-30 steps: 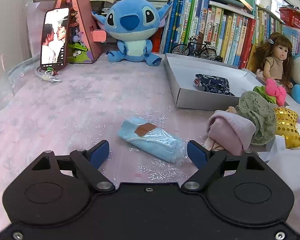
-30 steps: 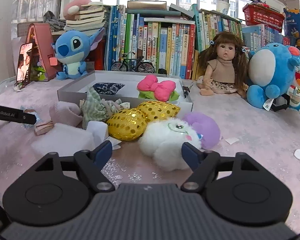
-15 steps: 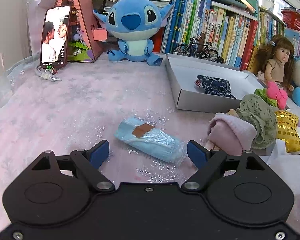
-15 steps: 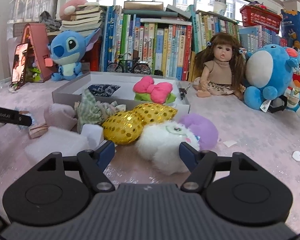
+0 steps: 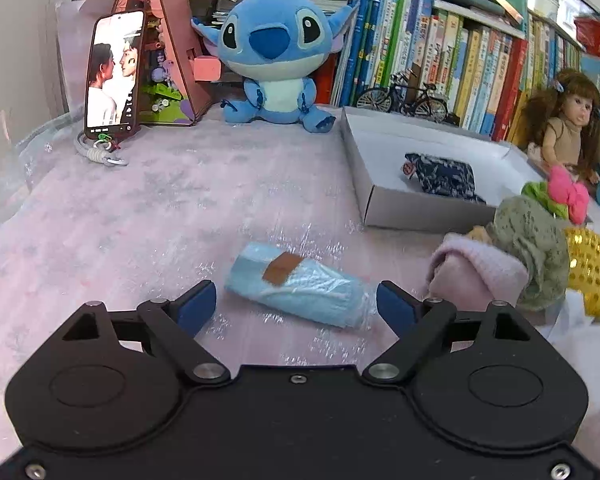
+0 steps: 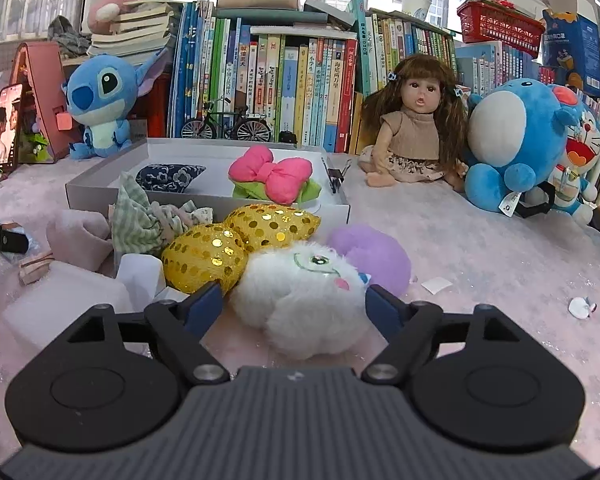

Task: Organize soft objects
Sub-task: 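Move the left tool back to the light-blue wrapped packet on the table, then grasp the light-blue wrapped packet with the left tool and lift it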

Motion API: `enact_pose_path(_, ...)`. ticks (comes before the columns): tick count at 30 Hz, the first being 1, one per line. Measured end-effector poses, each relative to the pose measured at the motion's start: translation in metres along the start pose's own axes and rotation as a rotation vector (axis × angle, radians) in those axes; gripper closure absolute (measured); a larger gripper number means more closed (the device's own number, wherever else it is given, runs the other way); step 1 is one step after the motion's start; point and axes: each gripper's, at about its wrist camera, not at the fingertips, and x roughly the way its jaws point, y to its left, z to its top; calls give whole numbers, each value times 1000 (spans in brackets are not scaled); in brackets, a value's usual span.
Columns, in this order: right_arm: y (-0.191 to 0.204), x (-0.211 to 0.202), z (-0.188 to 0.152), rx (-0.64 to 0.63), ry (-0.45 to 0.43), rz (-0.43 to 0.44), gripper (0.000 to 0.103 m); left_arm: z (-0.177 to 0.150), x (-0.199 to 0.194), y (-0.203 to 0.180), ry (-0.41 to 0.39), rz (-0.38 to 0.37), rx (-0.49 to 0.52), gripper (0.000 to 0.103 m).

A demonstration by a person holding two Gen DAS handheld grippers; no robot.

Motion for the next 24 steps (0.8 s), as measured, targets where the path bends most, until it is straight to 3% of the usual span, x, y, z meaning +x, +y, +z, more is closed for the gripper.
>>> enact_pose_path(5, 3, 4, 1, -10, 6, -1, 13, 6, 6, -7, -30, 76, 22, 13)
enact_pose_path(11, 2, 10, 0, -8, 25, -4, 12, 1, 11, -20, -37, 128, 156, 6)
enact_pose_path(13, 2, 11, -1, -4, 30, 0, 12, -3, 14, -23, -7, 102, 198, 5)
enact_pose_path(17, 0, 12, -2, 3, 35, 3, 11, -11, 10, -25, -34, 66, 216, 5)
enact_pose_path(21, 0, 13, -2, 9, 40, 4, 11, -10, 8, -21, -23, 4, 201, 20)
enact_pose_path(24, 0, 14, -2, 11, 42, 7, 11, -13, 4, -22, -28, -12, 220, 25)
